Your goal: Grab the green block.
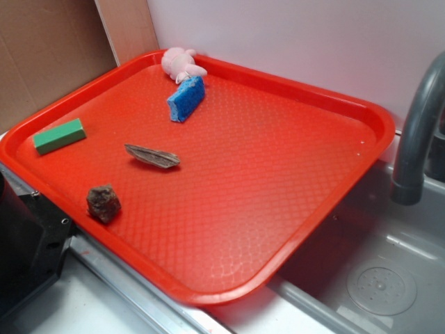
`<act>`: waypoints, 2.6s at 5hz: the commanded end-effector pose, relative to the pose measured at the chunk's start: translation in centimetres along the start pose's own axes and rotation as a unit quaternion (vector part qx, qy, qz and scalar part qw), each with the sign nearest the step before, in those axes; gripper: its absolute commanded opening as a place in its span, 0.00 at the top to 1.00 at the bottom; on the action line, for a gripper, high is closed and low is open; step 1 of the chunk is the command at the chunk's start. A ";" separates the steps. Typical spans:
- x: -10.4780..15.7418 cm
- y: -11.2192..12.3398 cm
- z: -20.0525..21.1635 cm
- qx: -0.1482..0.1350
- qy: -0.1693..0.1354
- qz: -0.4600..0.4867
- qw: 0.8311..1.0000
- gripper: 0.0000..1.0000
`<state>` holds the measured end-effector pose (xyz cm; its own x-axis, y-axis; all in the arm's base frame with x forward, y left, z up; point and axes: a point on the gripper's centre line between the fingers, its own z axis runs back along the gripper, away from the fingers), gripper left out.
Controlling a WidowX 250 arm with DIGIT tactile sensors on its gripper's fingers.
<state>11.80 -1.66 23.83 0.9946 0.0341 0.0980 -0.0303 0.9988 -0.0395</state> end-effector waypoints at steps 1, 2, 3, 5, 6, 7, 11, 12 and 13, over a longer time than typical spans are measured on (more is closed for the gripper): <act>4.6 8.3 -9.5 -0.007 0.042 -0.096 0.994 0.00; 3.5 11.2 -14.3 0.011 0.060 -0.069 0.996 0.00; 2.8 13.4 -16.0 0.042 0.042 -0.077 0.995 0.00; 2.7 16.9 -18.2 0.040 0.016 -0.064 0.997 0.00; 2.7 16.5 -19.7 0.040 0.023 -0.074 0.996 0.00; 2.1 15.1 -21.5 0.025 0.032 -0.087 0.995 0.00; 1.7 12.8 -20.0 0.011 0.034 -0.224 0.974 1.00; 3.1 12.0 -15.5 0.043 0.023 -0.270 0.962 1.00; 5.2 8.1 -10.7 0.065 -0.021 -0.267 0.961 1.00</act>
<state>17.36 5.78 12.43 0.8809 -0.4660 0.0831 0.4559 0.8824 0.1160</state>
